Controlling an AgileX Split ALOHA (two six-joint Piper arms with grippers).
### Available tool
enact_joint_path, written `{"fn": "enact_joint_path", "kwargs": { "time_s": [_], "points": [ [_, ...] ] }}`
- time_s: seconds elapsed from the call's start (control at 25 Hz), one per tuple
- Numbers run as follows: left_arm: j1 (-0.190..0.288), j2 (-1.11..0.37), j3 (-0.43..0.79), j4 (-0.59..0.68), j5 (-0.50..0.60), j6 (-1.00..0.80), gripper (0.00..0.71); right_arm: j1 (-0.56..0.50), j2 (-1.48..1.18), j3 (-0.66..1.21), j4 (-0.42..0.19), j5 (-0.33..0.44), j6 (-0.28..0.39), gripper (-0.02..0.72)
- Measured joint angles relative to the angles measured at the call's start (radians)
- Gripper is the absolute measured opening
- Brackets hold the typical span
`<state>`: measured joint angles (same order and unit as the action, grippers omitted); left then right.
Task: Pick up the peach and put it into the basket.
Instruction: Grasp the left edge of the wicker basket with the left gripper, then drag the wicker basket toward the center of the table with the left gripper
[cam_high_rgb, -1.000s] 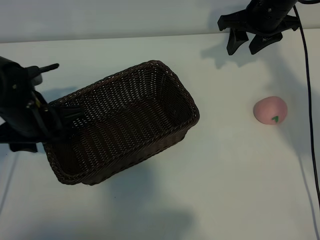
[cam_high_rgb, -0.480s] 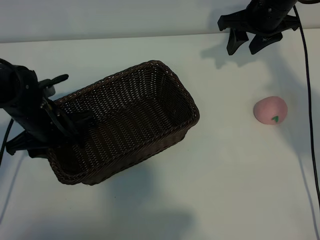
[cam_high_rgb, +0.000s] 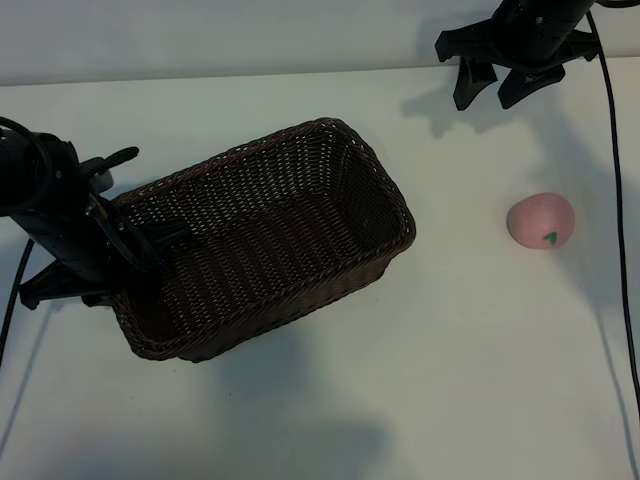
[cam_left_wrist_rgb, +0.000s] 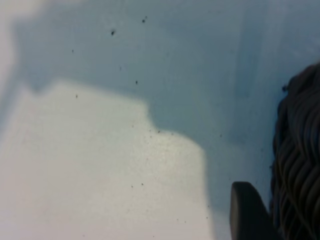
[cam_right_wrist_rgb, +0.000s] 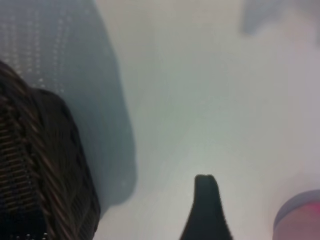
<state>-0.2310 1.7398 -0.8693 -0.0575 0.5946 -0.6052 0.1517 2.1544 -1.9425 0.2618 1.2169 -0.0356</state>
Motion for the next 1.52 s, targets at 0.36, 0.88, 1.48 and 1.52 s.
{"fn": "enact_joint_path", "kwargs": {
  "time_s": [0.36,0.88,1.48,1.52],
  "points": [
    [0.015,-0.031,0.000,-0.076,-0.010,0.098,0.227,0.000,0.000,0.000,0.000,0.000,0.000,0.525],
    [0.169,-0.079,-0.100,-0.277,0.142,0.536,0.170,0.000,0.000,0.000,0.000,0.001,0.000,0.525],
    [0.159,0.098,-0.535,-0.197,0.333,0.529,0.170,0.000,0.000,0.000,0.000,0.001,0.000,0.525],
    [0.151,0.117,-0.548,-0.197,0.332,0.529,0.170,0.000,0.000,0.000,0.000,0.001,0.000,0.525]
  ]
}}
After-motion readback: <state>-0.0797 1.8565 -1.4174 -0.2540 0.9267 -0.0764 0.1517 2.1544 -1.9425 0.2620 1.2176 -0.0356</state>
